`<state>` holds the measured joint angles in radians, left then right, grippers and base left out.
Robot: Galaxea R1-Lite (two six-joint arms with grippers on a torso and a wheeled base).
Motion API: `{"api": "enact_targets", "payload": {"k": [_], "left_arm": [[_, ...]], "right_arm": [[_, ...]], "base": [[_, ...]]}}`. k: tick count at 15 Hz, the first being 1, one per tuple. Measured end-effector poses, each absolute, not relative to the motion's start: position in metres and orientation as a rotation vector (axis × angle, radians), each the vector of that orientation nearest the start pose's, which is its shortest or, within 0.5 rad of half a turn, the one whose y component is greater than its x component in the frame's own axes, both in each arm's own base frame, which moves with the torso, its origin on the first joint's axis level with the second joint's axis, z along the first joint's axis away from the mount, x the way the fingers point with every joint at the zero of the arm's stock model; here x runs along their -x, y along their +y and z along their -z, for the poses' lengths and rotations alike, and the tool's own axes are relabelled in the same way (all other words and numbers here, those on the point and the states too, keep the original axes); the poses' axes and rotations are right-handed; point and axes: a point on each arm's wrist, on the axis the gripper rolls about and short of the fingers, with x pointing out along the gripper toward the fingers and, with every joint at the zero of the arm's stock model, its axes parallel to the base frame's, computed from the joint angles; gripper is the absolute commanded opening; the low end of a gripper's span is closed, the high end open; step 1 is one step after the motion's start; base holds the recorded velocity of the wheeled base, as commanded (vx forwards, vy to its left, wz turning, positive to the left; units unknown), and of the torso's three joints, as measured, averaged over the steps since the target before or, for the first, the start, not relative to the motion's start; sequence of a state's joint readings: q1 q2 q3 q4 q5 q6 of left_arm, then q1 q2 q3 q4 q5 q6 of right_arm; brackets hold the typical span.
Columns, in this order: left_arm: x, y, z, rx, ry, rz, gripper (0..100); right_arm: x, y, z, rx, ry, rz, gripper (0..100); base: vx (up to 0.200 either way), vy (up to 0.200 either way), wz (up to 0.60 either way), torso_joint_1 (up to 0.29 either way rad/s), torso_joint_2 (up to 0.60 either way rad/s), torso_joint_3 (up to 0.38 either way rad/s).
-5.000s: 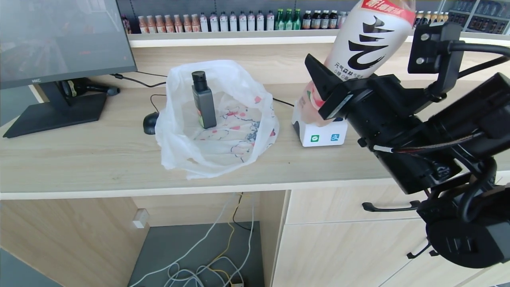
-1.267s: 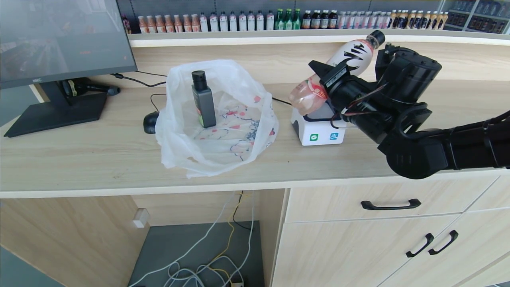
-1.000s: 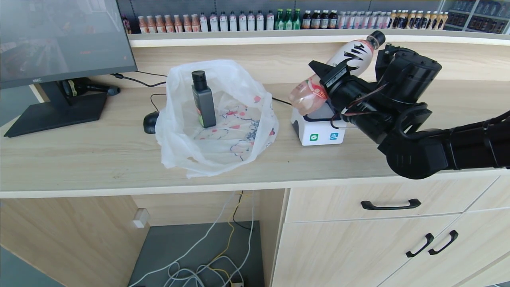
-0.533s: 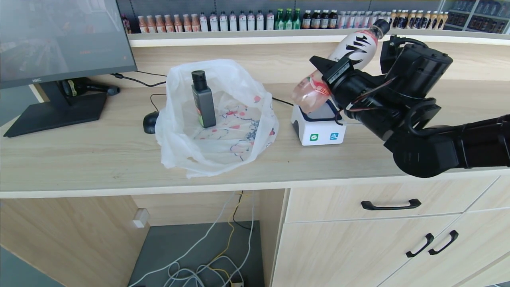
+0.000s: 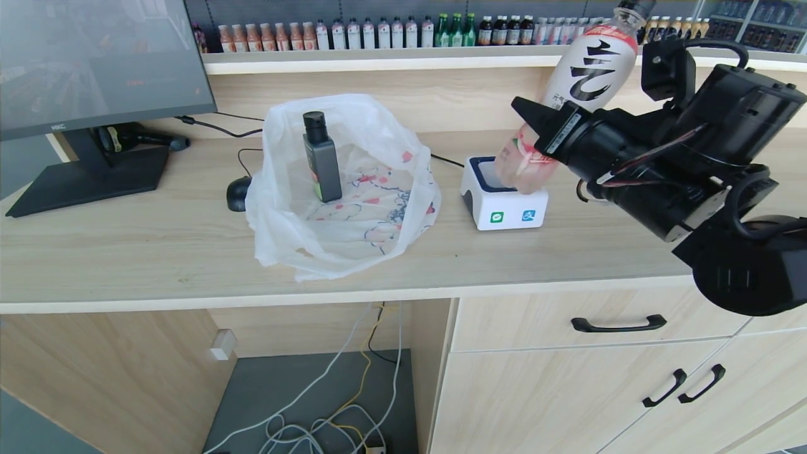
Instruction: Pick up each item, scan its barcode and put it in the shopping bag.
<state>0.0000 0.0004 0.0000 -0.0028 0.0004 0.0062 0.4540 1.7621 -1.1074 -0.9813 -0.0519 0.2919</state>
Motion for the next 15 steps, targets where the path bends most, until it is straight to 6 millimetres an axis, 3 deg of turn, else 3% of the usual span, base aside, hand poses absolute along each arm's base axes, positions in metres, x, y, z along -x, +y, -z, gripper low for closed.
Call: {"api": "enact_targets", "payload": {"k": [5,15], "left_arm": [[0.023,0.0,-0.076,-0.006,-0.002,-0.001,100],[0.023,0.0,-0.076,-0.004,-0.002,-0.001,100]], "right_arm": [[-0.269,0.134,-0.276,-0.117,-0.48,-0.382,0],[-0.253,0.126,-0.254,0.023,-0.541,-0.347,0]], "base": [[0.0,0.0,0.0,0.0,0.0,0.0],[0.0,0.0,0.0,0.0,0.0,0.0]]}}
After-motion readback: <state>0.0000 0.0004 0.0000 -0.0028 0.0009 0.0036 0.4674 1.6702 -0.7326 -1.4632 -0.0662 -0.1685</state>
